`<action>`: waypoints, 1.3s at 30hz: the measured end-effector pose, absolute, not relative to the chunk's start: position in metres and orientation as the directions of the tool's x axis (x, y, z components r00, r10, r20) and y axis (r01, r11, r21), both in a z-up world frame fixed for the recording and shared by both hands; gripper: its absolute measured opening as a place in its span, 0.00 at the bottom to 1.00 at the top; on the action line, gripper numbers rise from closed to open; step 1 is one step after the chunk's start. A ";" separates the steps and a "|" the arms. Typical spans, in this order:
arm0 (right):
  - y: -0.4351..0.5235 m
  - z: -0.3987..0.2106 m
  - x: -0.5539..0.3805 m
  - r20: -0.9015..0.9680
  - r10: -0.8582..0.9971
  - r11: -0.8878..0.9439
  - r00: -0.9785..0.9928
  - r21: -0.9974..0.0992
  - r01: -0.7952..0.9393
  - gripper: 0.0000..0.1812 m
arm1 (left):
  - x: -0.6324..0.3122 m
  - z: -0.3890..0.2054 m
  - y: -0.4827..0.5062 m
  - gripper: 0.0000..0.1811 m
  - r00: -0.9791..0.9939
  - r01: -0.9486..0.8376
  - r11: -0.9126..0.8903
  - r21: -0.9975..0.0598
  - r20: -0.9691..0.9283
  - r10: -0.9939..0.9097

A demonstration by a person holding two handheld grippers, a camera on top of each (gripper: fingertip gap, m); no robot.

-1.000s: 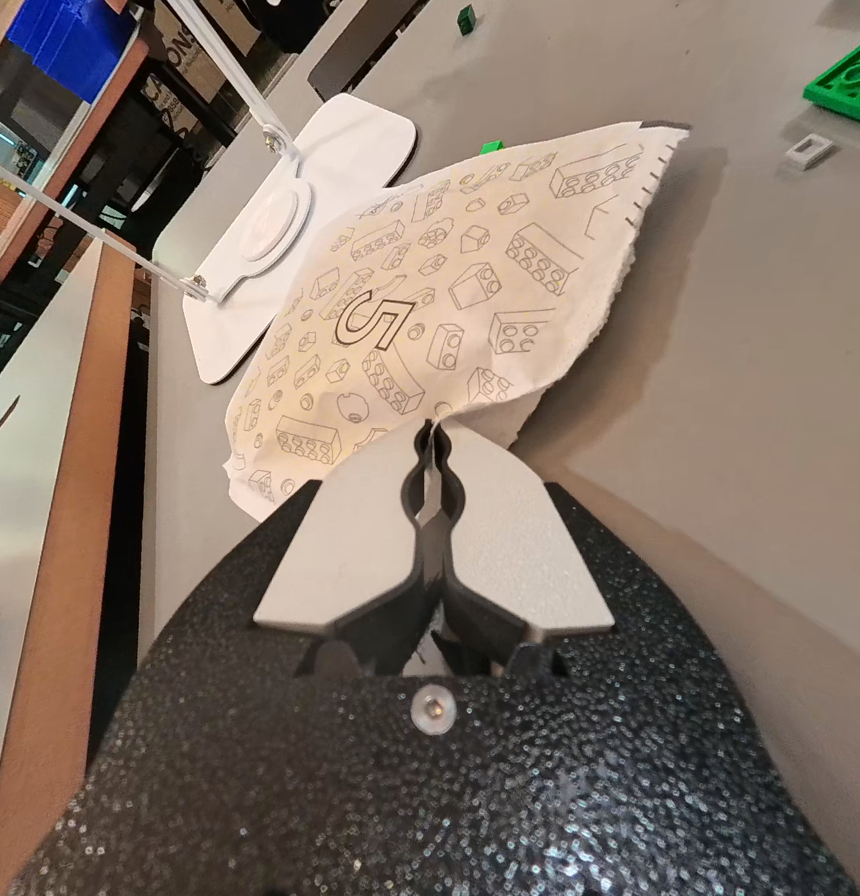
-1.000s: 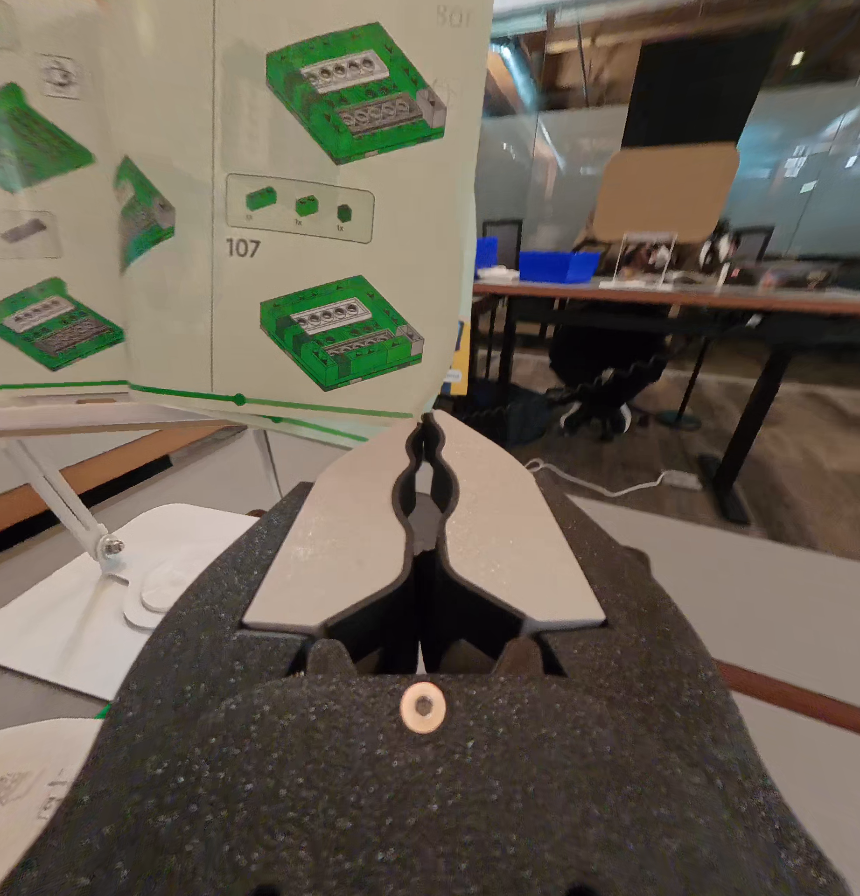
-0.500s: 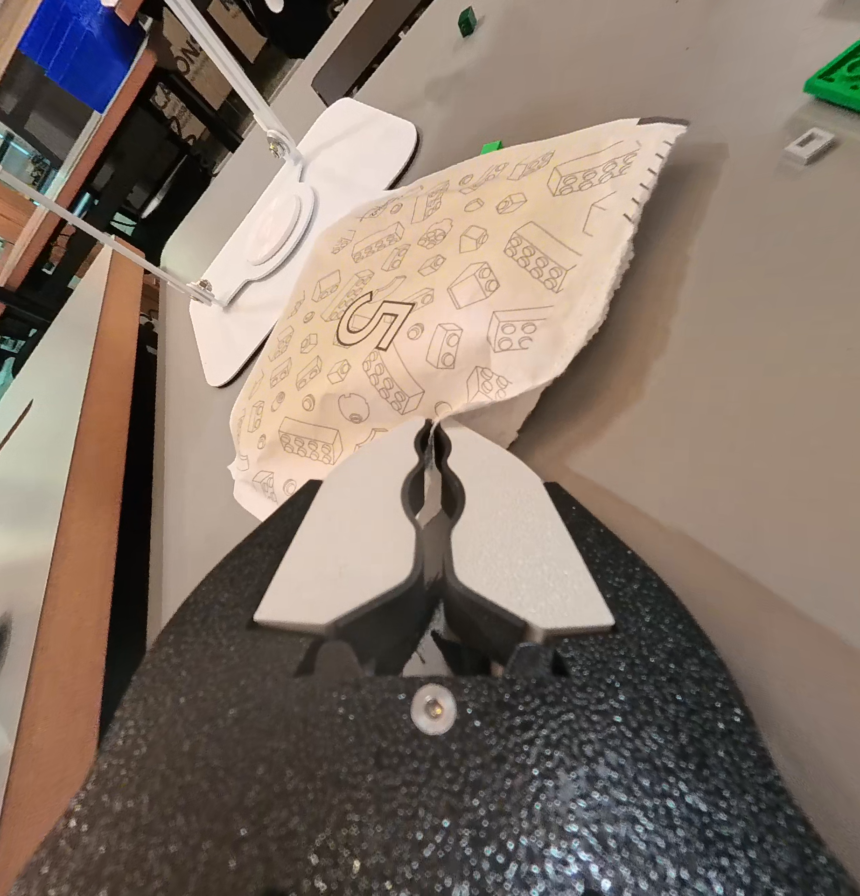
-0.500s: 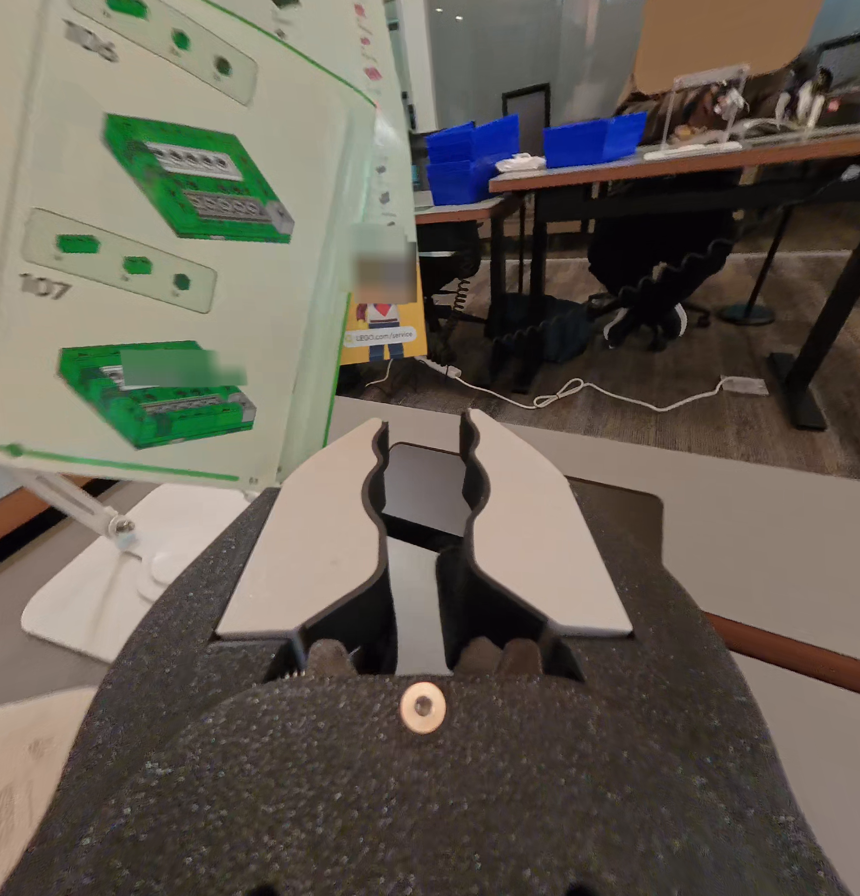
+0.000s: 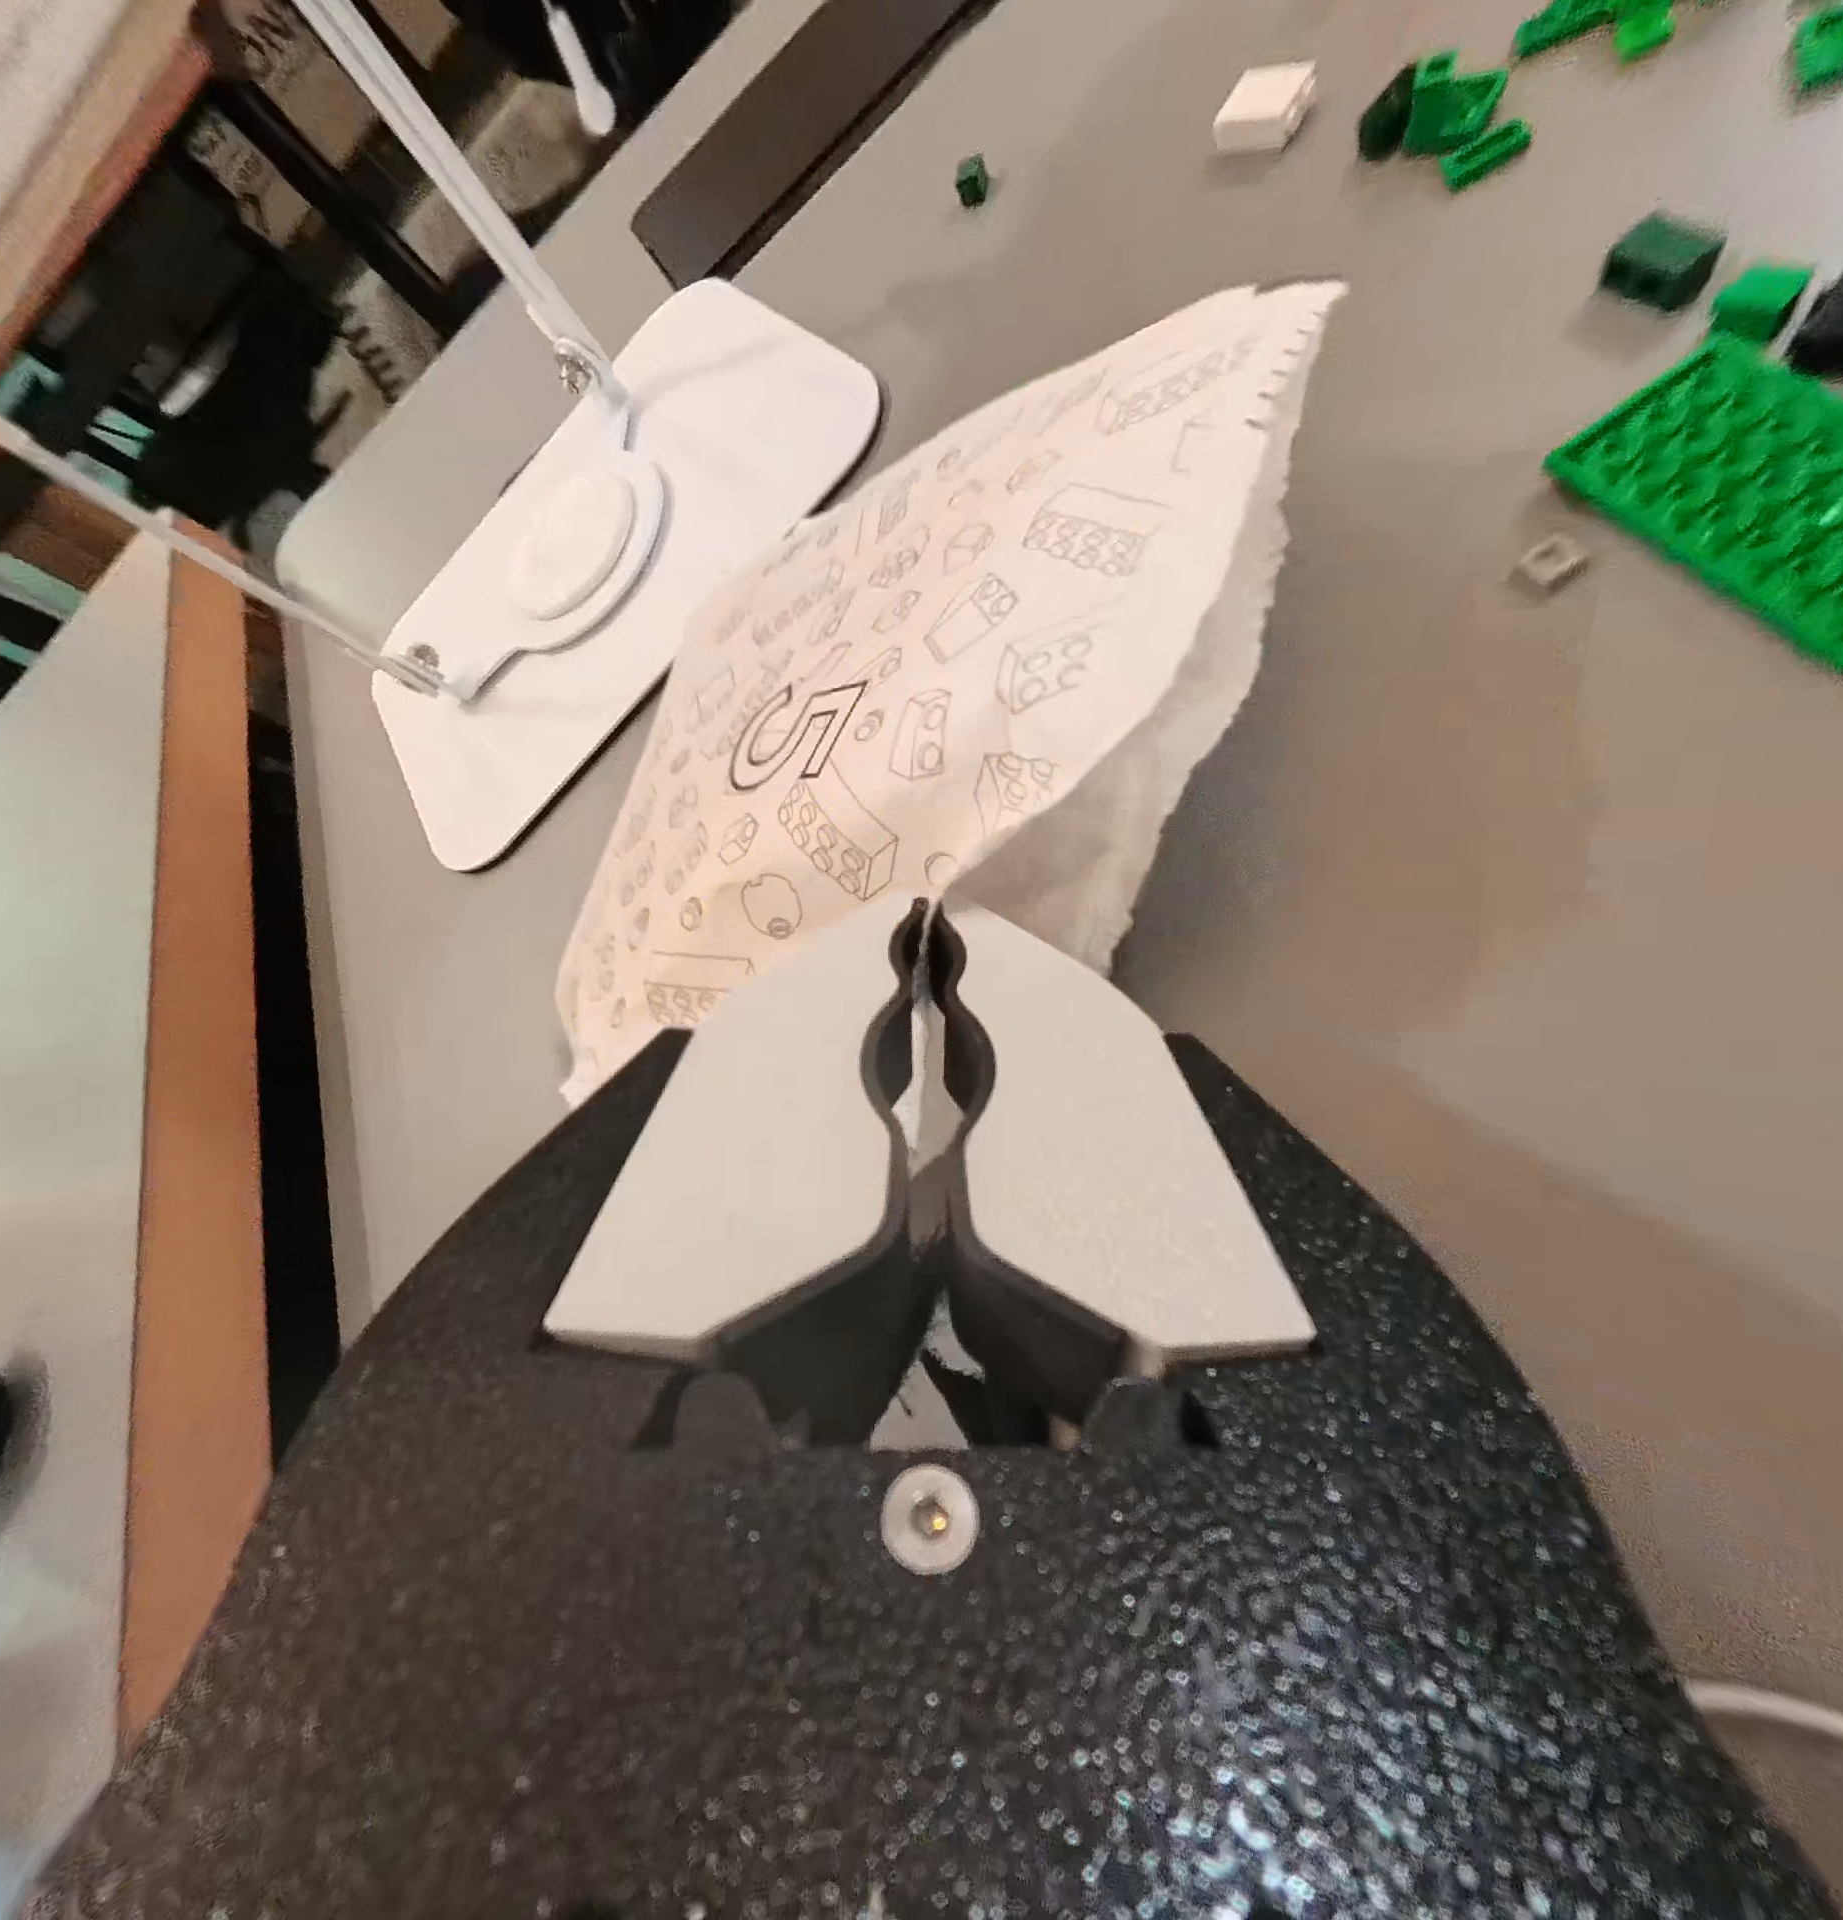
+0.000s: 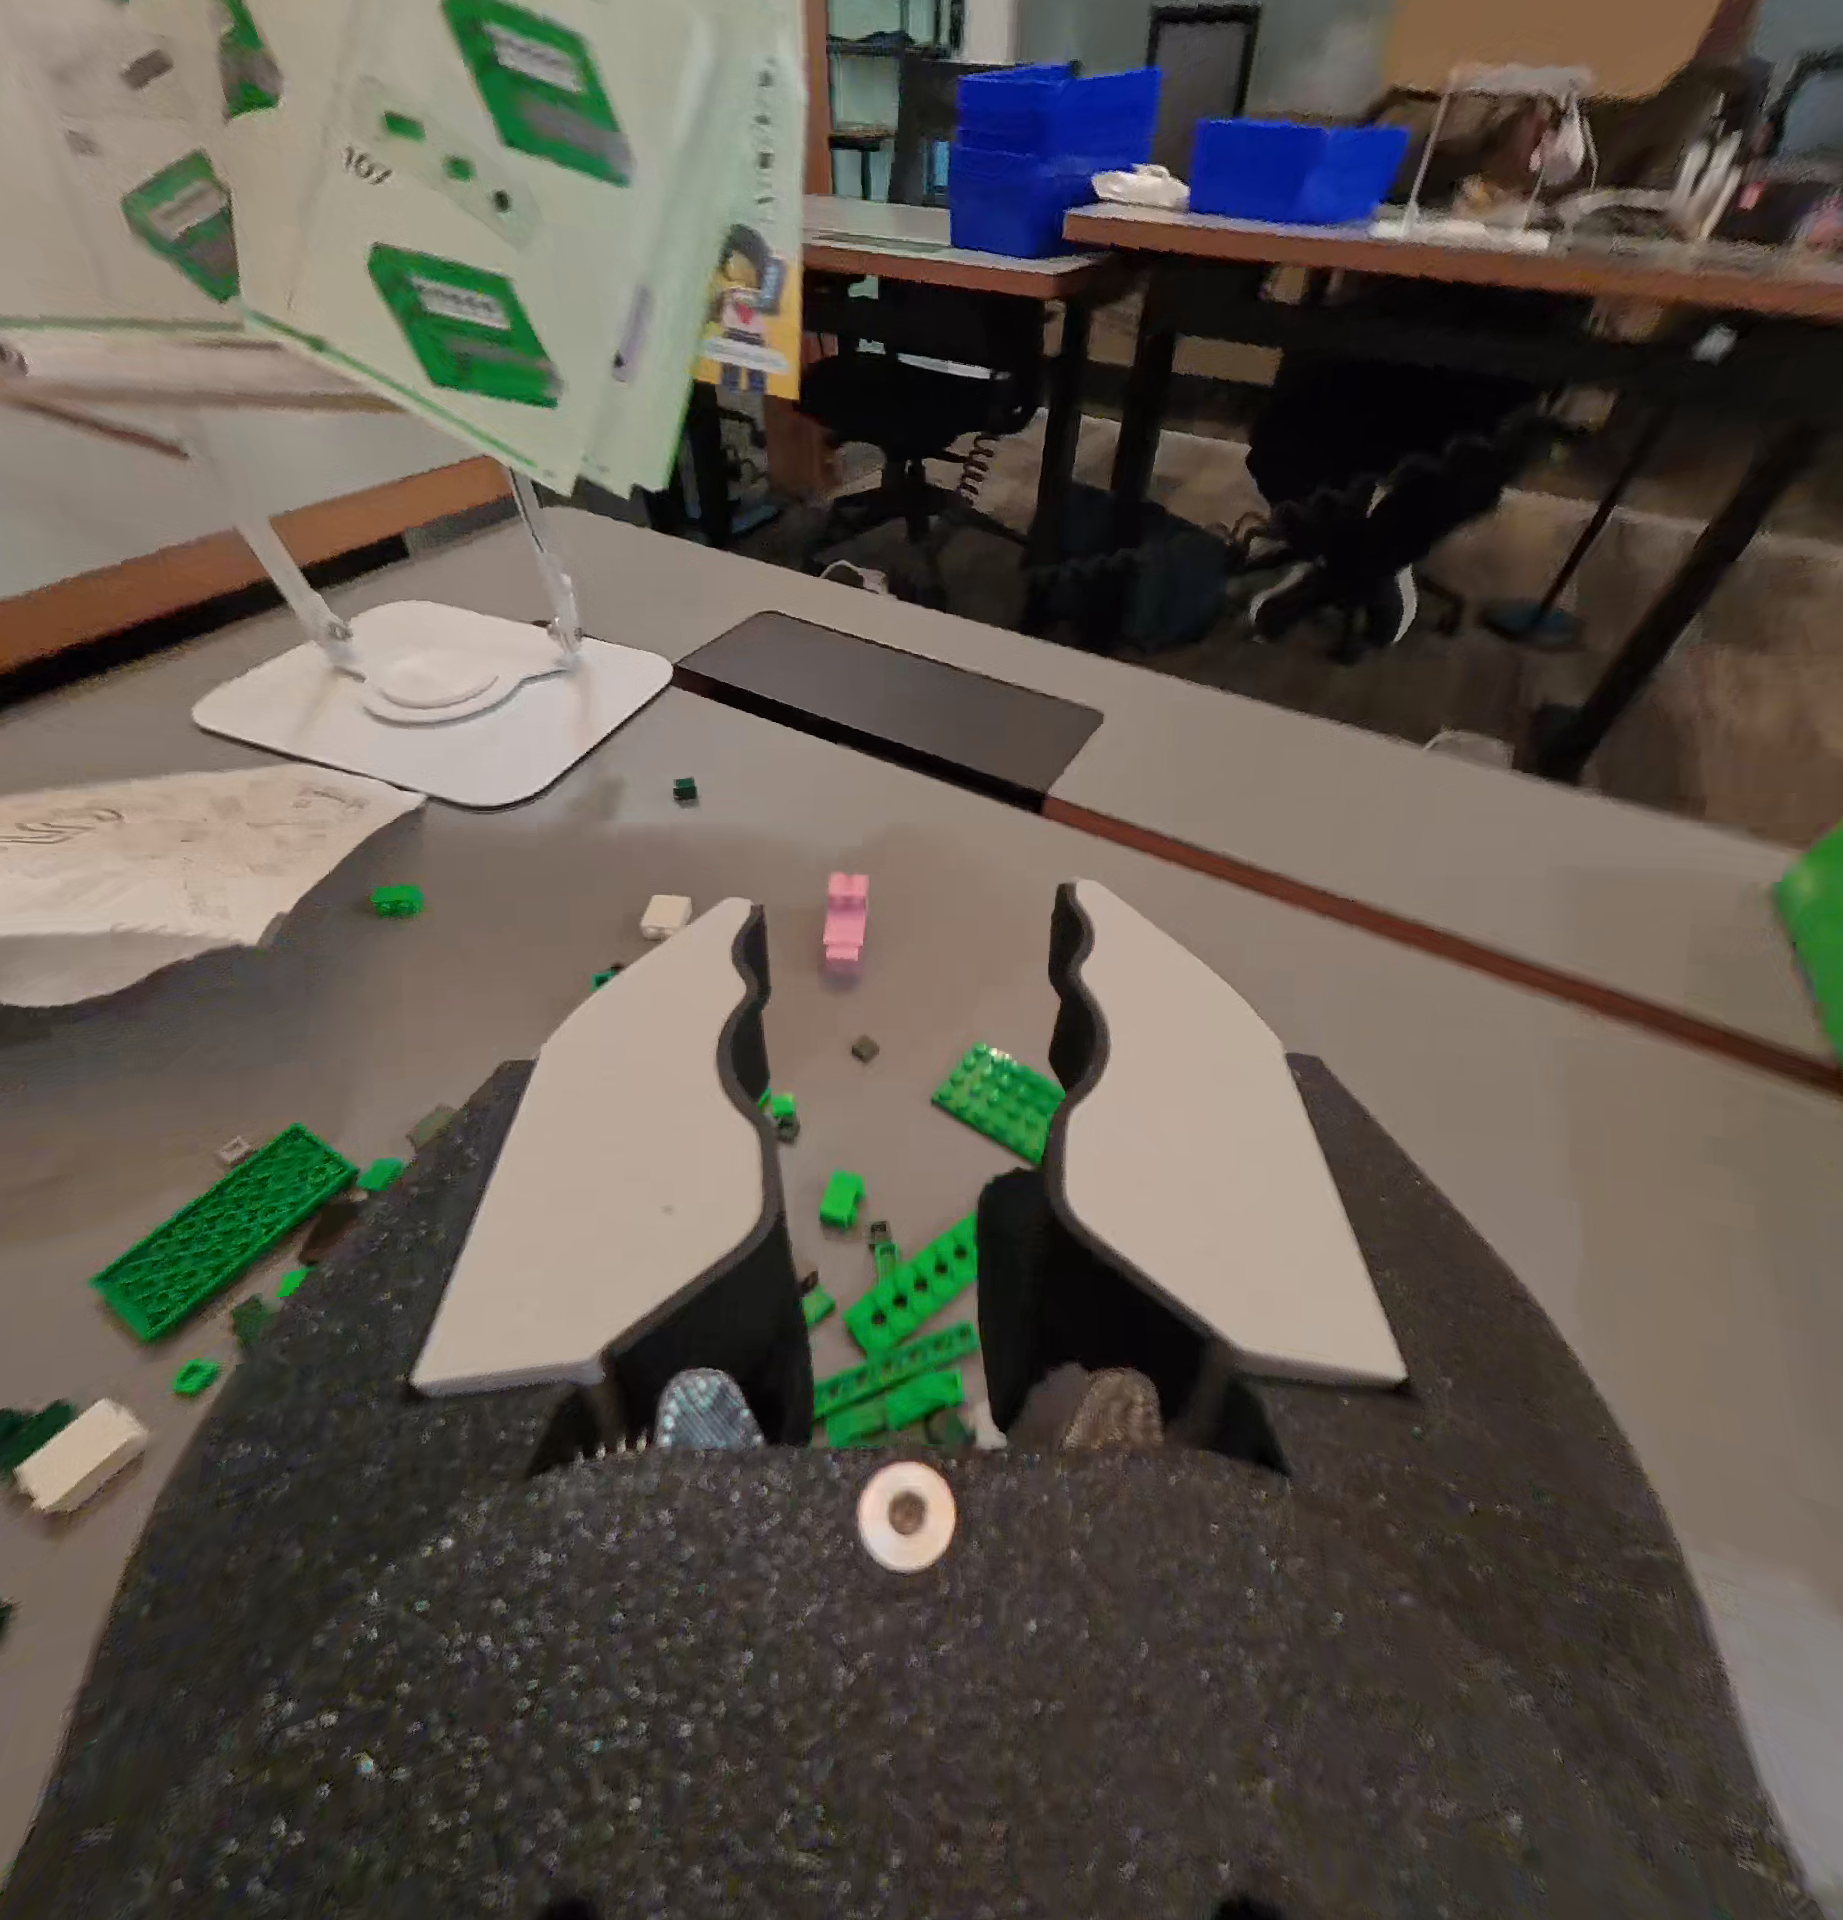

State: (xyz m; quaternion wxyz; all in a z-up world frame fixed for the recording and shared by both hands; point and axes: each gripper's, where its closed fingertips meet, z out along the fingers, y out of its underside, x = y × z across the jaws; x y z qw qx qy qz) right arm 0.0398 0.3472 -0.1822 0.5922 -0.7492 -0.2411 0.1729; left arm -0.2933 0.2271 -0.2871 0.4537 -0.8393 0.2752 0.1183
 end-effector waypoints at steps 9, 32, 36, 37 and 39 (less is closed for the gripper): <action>0.341 -0.223 0.071 -0.089 0.562 -0.297 0.822 -0.950 0.100 0.31 | -0.292 -0.189 0.240 0.00 0.808 -0.582 -0.508 -0.635 -0.381 -0.449; 0.343 -0.251 0.062 0.073 0.520 -0.191 0.851 -0.961 0.199 0.20 | -0.312 -0.191 0.239 0.00 0.664 -0.738 -0.472 -0.482 -0.397 -0.634; 0.346 -0.252 0.069 0.042 0.493 -0.189 0.869 -0.970 0.154 0.20 | -0.313 -0.191 0.238 0.00 0.656 -0.746 -0.462 -0.480 -0.408 -0.635; 0.347 -0.253 0.070 0.028 0.494 -0.200 0.869 -0.969 0.145 0.20 | -0.315 -0.191 0.238 0.00 0.656 -0.745 -0.461 -0.482 -0.410 -0.633; 0.348 -0.256 0.072 0.003 0.493 -0.219 0.870 -0.967 0.127 0.21 | -0.317 -0.190 0.238 0.00 0.659 -0.742 -0.456 -0.491 -0.411 -0.630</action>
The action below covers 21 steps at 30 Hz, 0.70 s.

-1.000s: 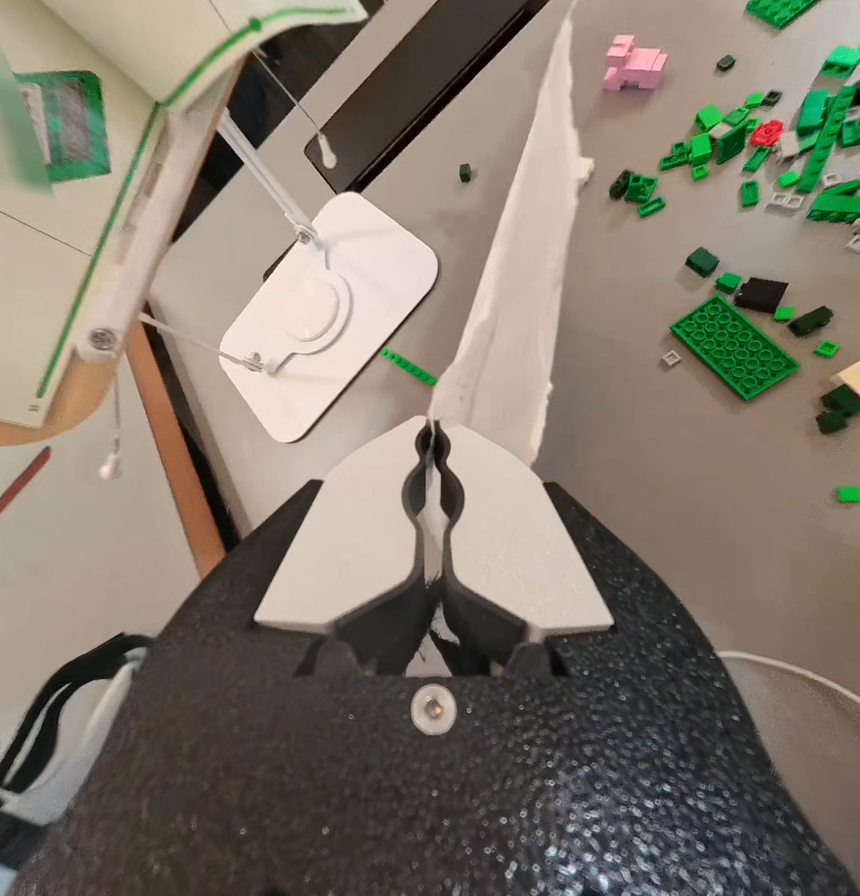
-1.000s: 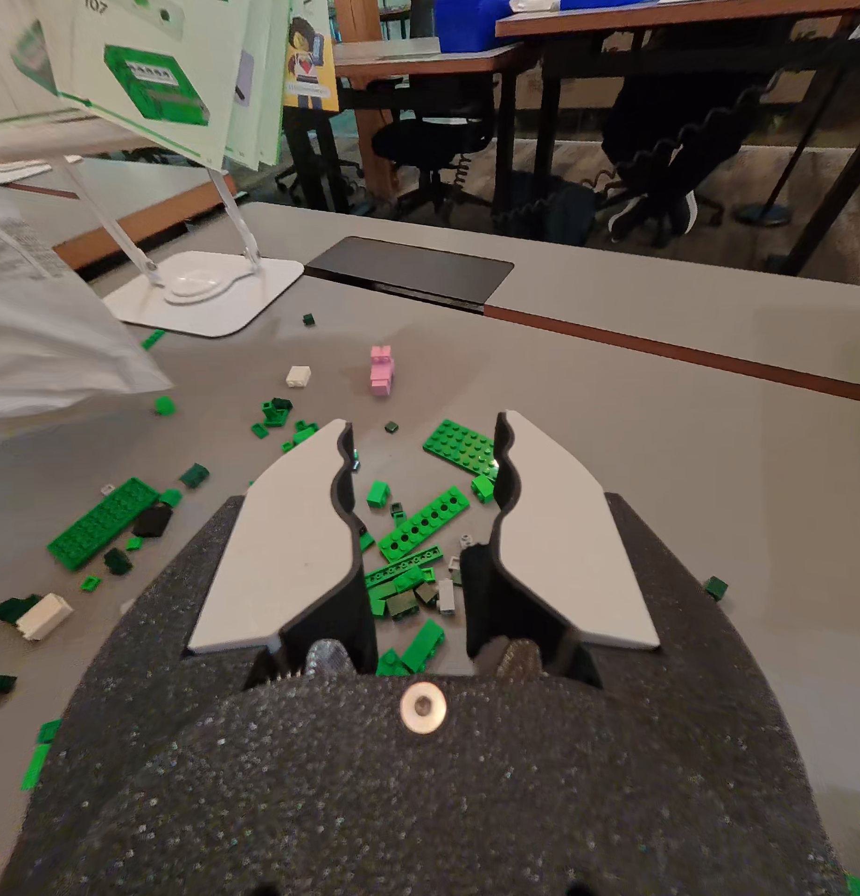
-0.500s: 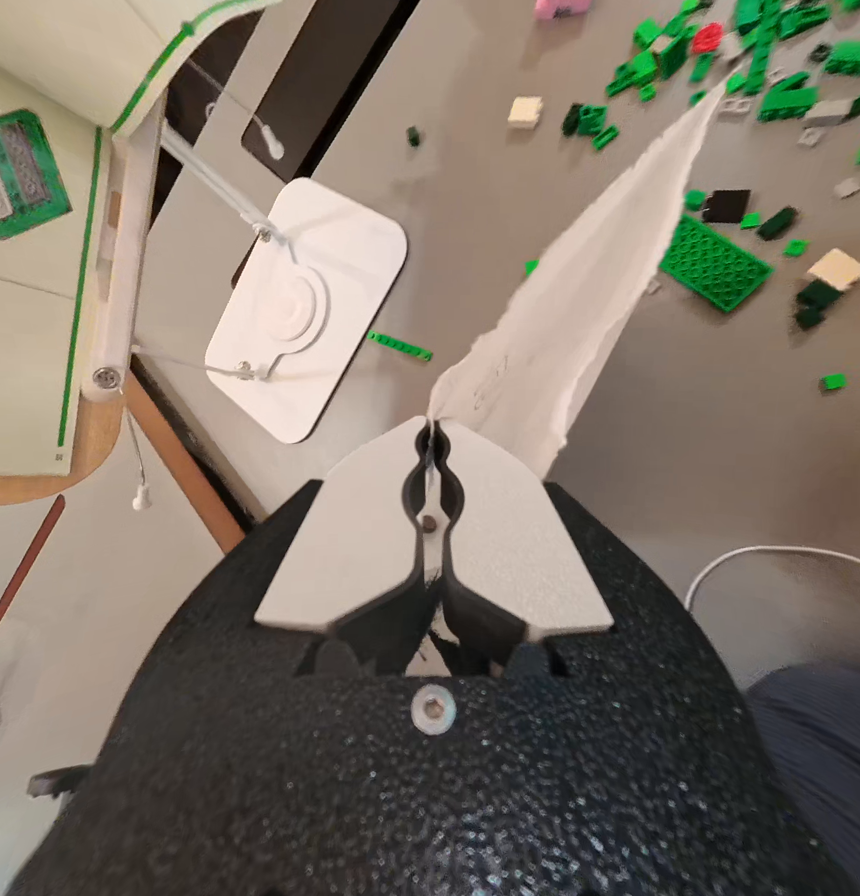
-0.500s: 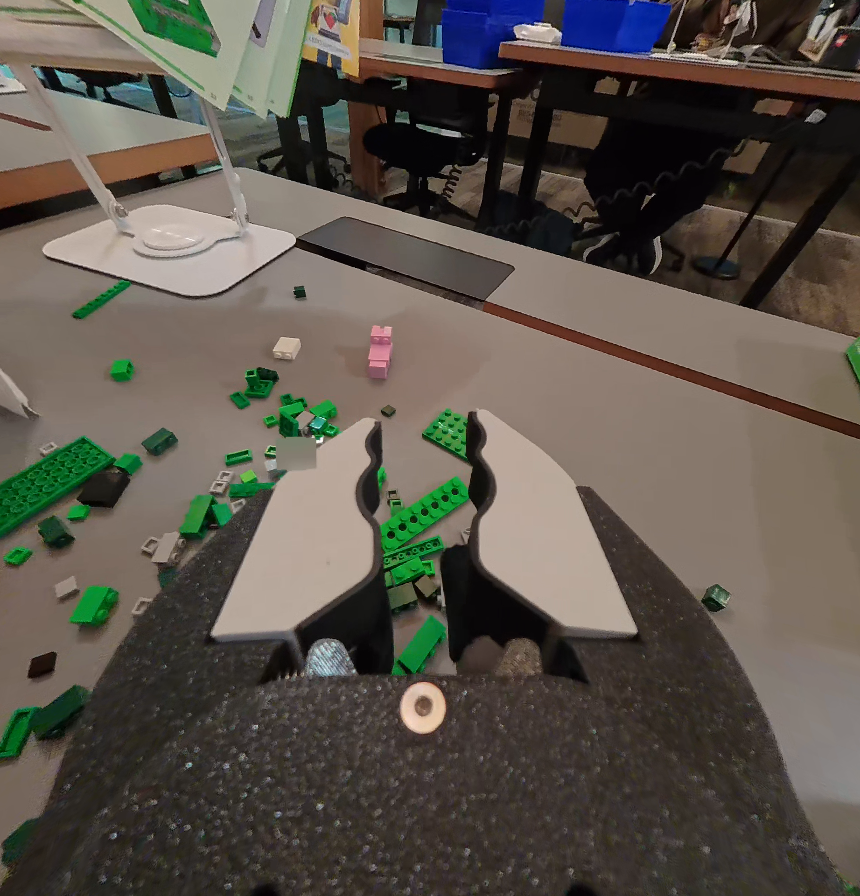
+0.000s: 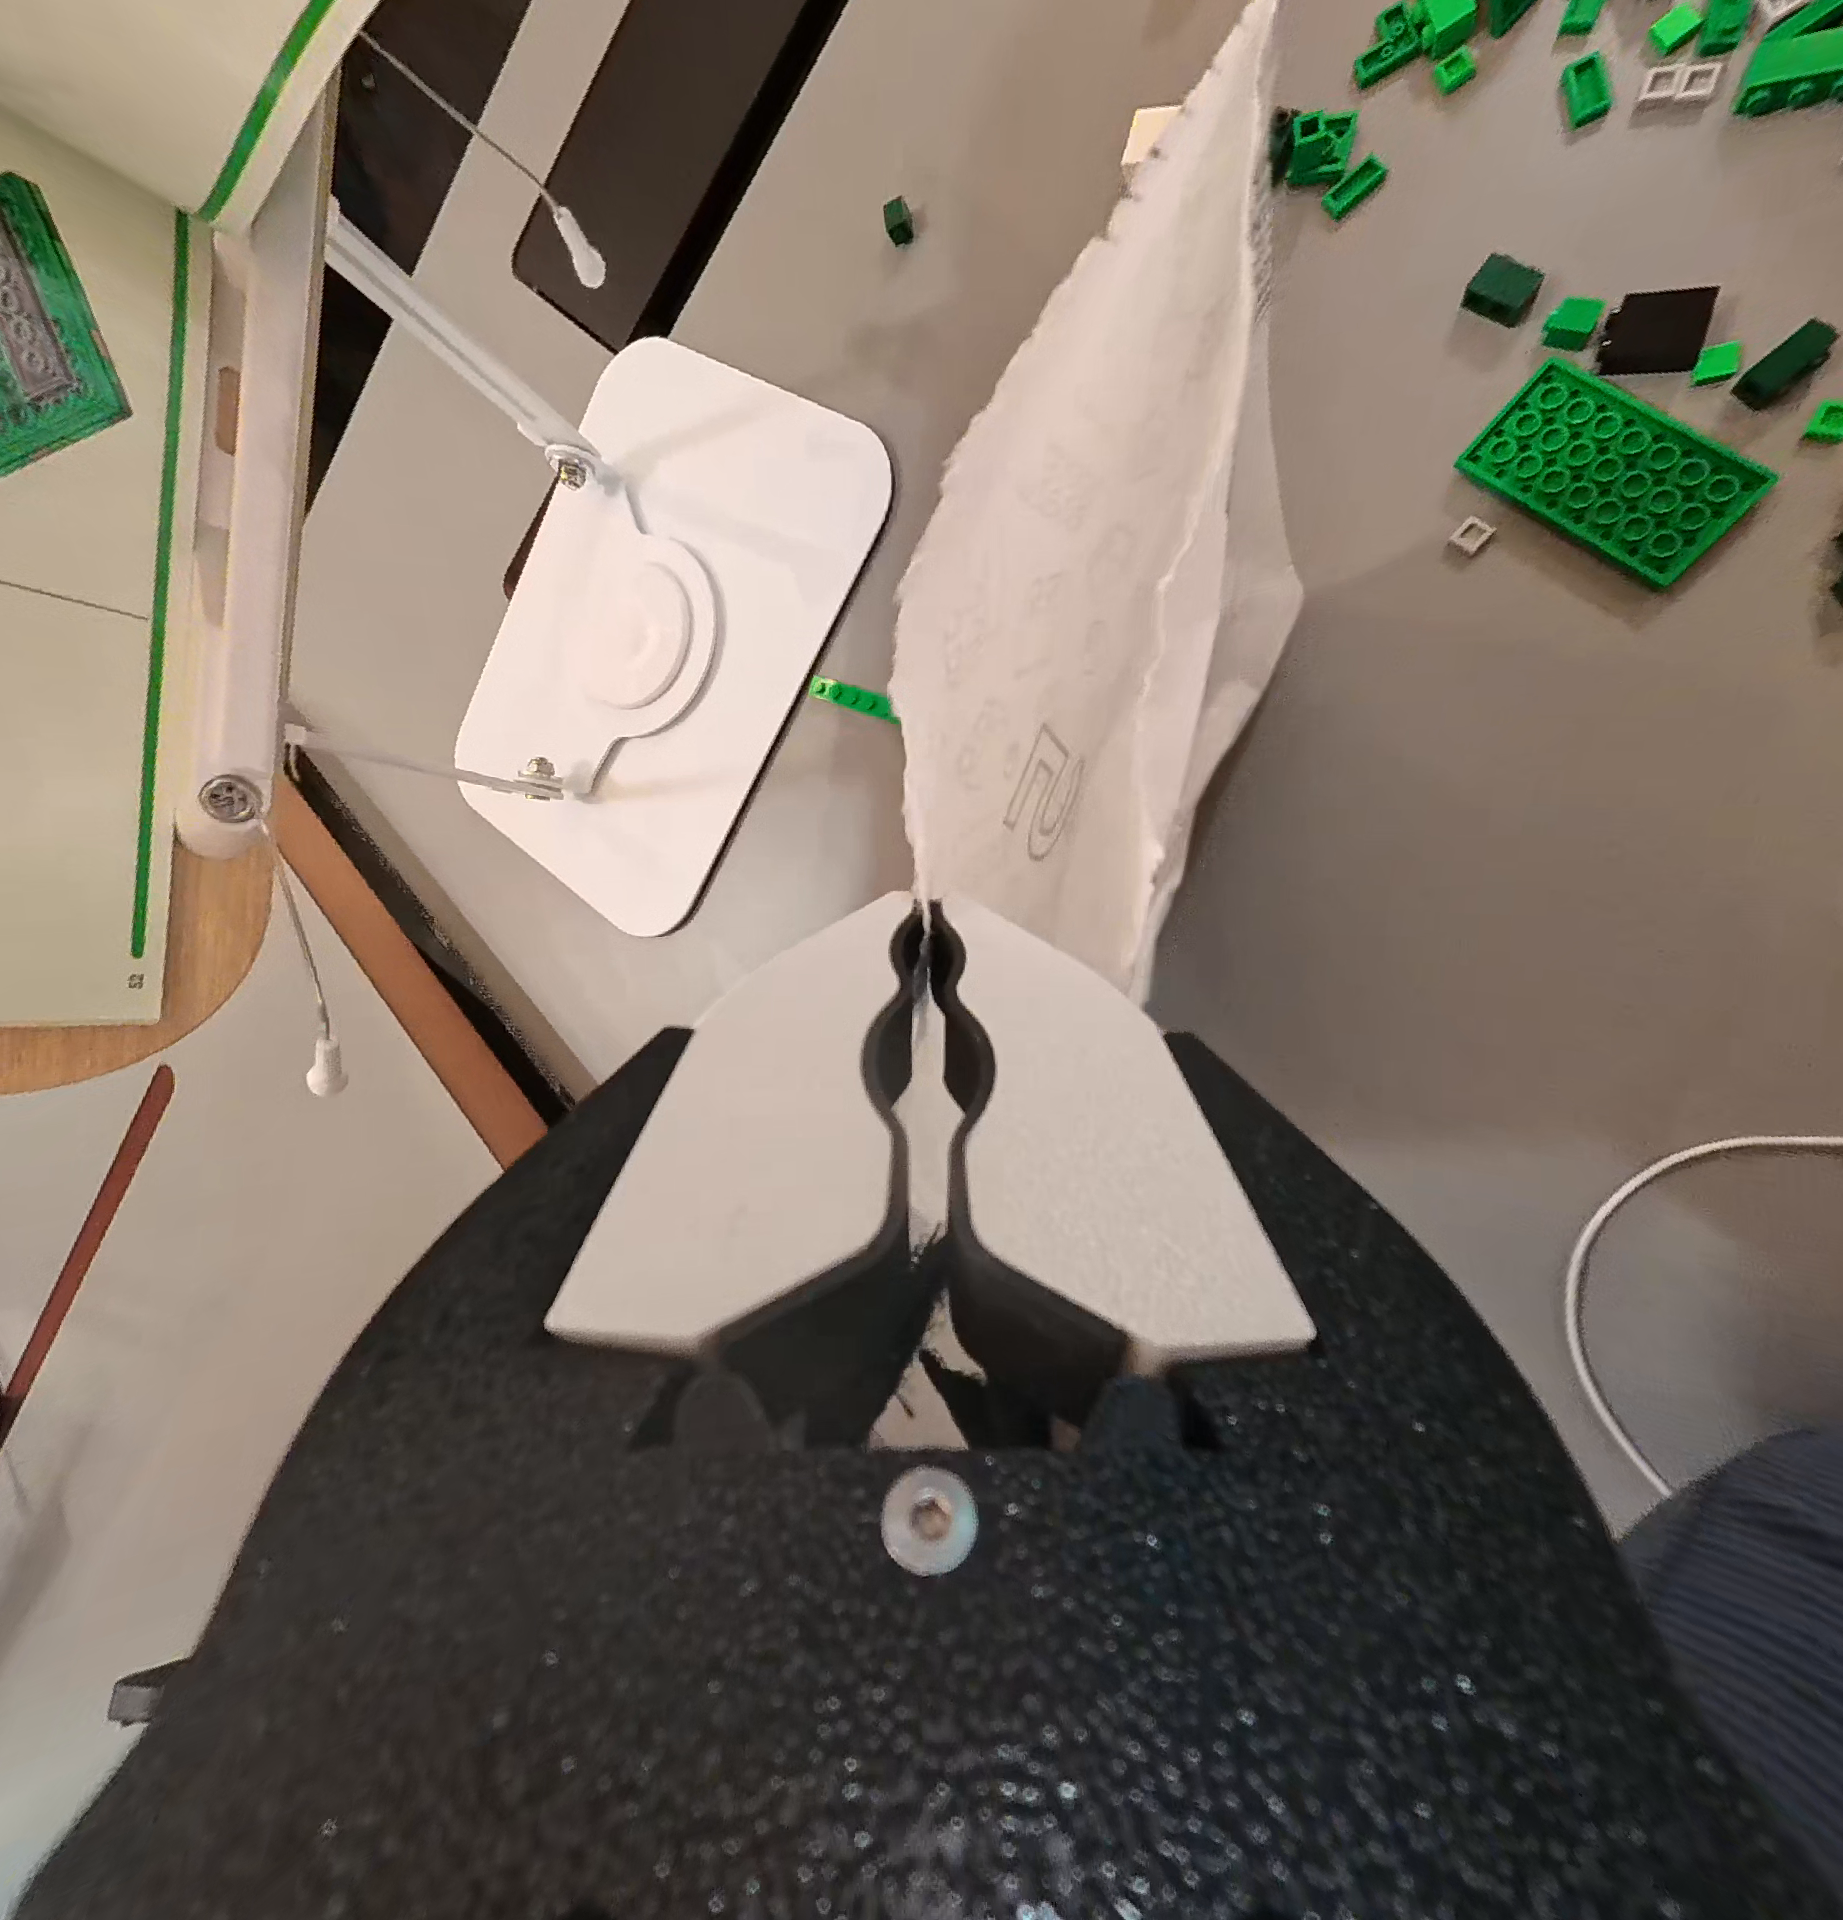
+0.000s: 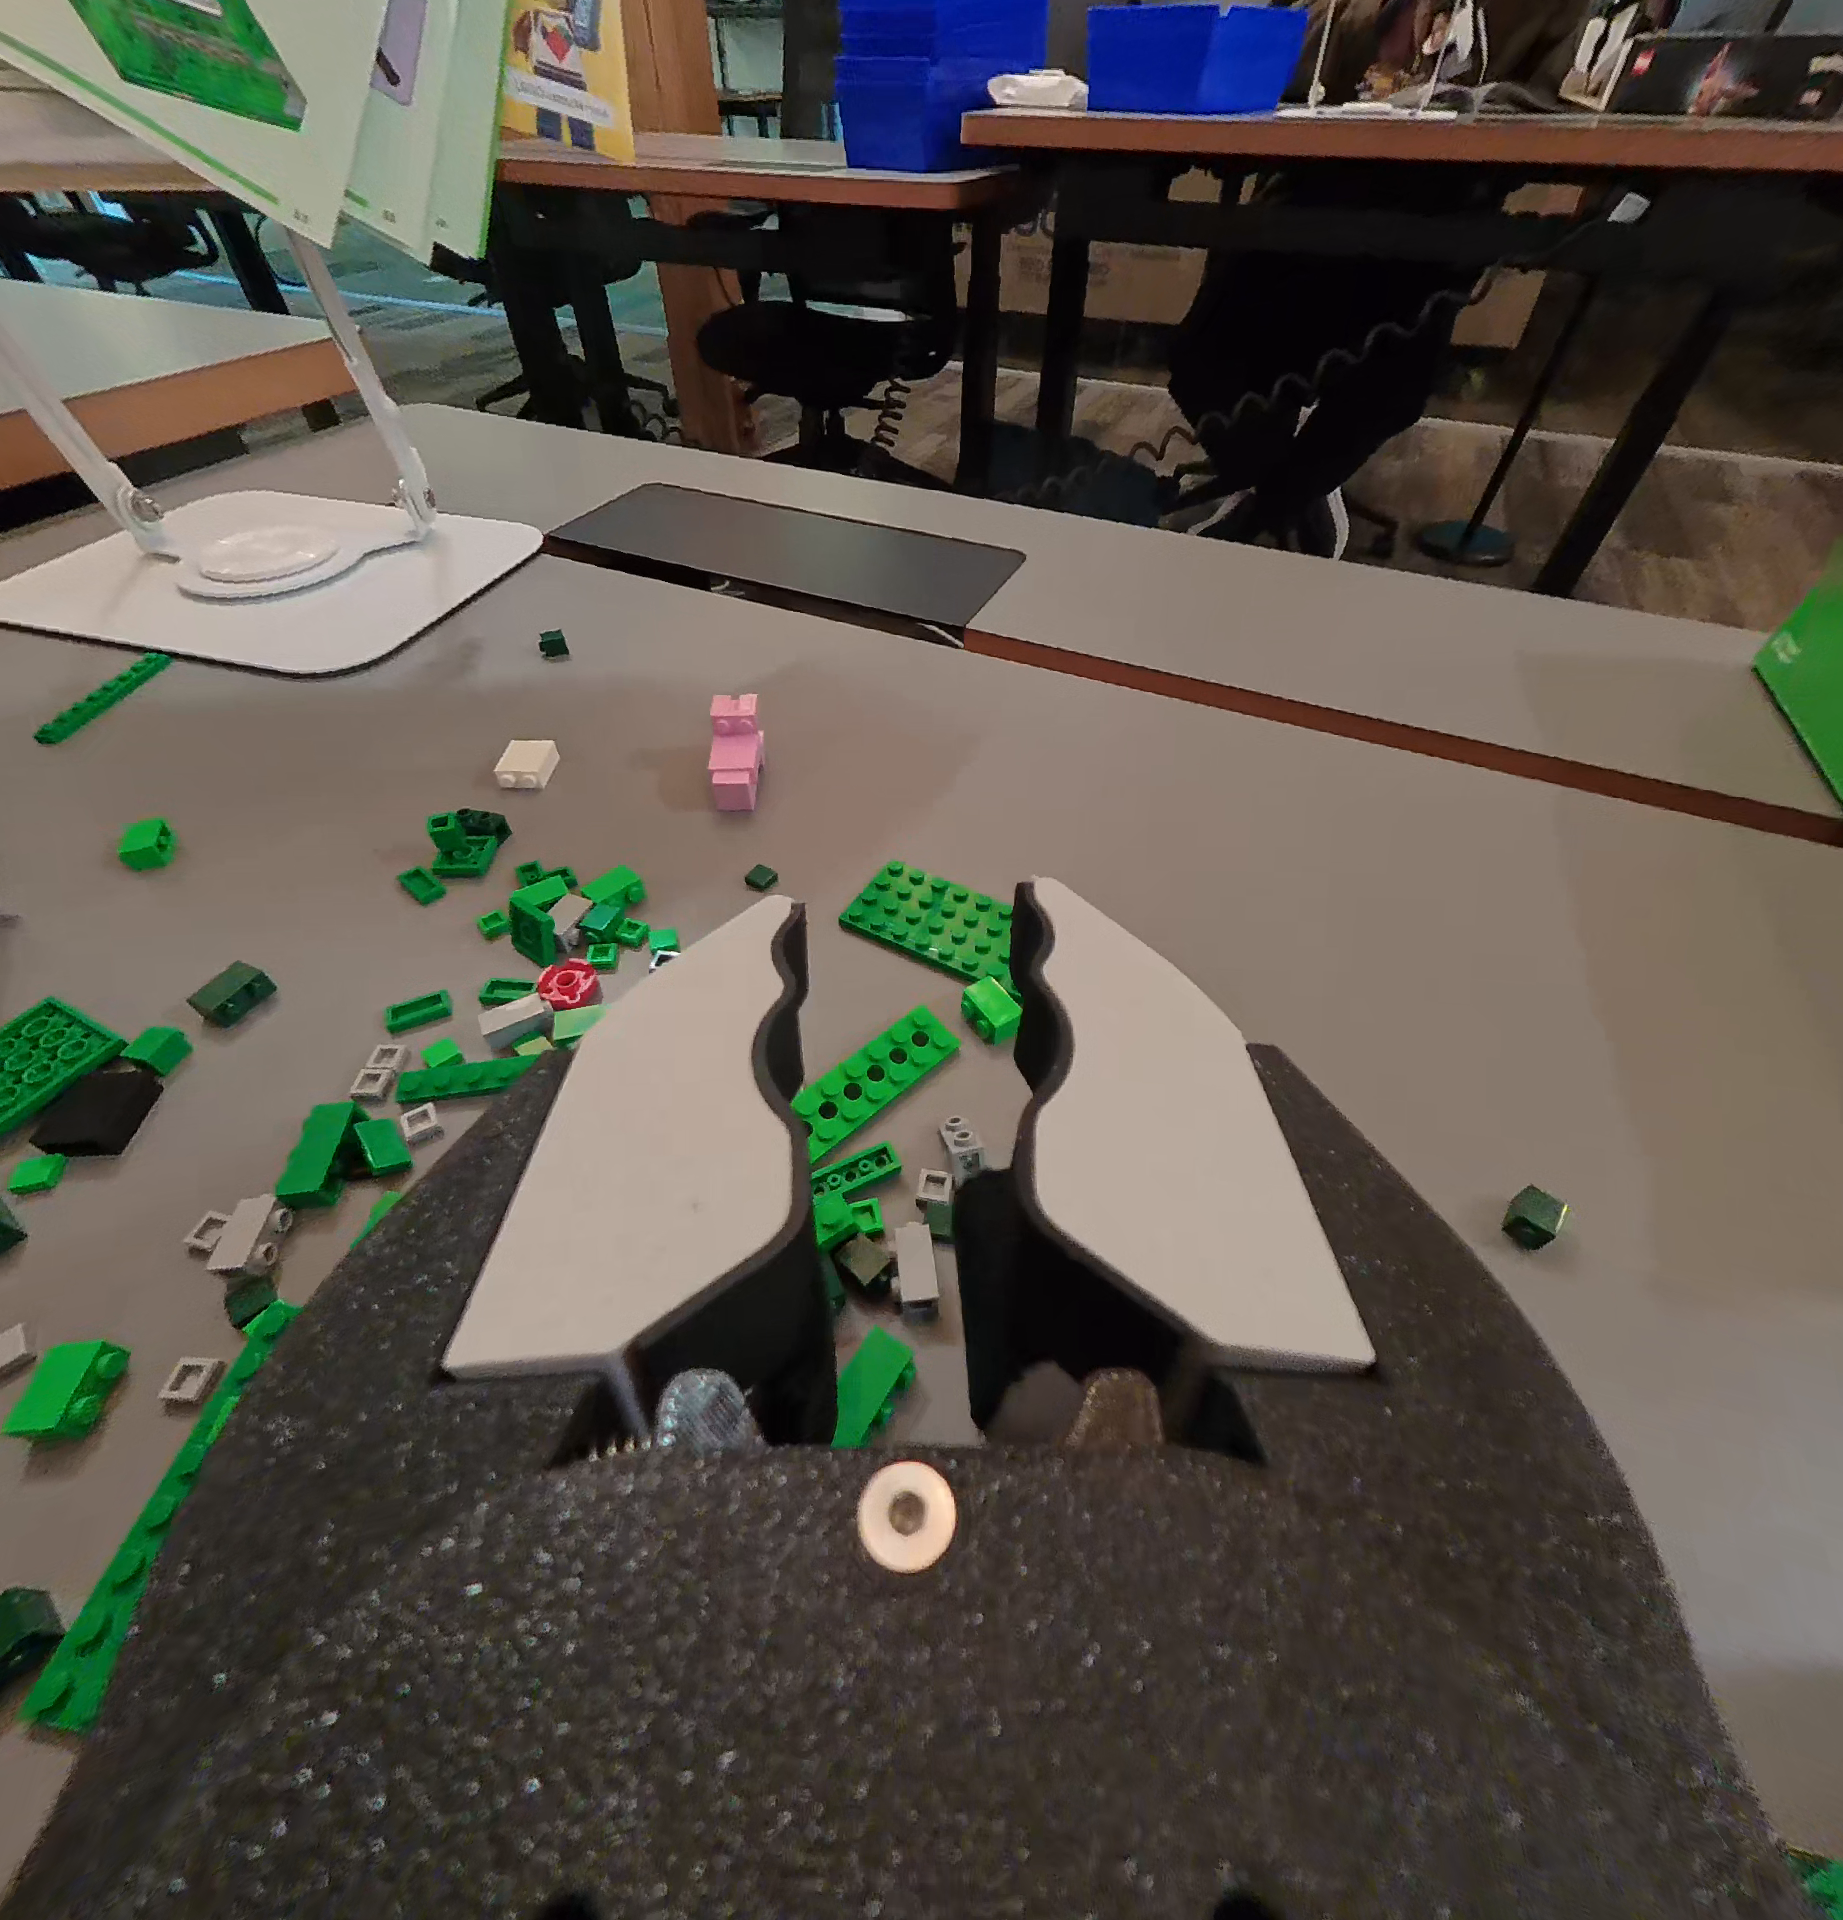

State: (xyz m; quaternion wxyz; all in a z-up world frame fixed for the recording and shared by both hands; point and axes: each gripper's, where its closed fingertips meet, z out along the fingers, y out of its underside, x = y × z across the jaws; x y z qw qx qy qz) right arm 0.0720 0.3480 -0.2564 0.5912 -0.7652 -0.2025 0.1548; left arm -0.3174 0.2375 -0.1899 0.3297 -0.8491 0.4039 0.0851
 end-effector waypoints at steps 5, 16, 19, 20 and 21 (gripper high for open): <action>0.350 -0.269 0.073 0.018 0.504 -0.245 0.863 -0.956 0.163 0.17 | -0.321 -0.183 0.238 0.00 0.658 -0.740 -0.422 -0.524 -0.436 -0.614; 0.325 -0.272 0.025 0.230 0.688 -0.087 0.688 -0.915 0.393 0.04 | -0.321 -0.179 0.233 0.00 0.661 -0.716 -0.375 -0.589 -0.398 -0.636; 0.314 -0.273 0.010 0.179 0.759 -0.094 0.626 -0.921 0.378 0.04 | -0.321 -0.182 0.234 0.00 0.662 -0.718 -0.389 -0.577 -0.394 -0.637; 0.310 -0.274 0.006 0.161 0.784 -0.099 0.600 -0.921 0.376 0.04 | -0.320 -0.183 0.234 0.00 0.660 -0.722 -0.393 -0.570 -0.396 -0.639; 0.308 -0.274 0.004 0.149 0.793 -0.105 0.591 -0.922 0.373 0.05 | -0.319 -0.184 0.234 0.00 0.658 -0.725 -0.398 -0.562 -0.394 -0.641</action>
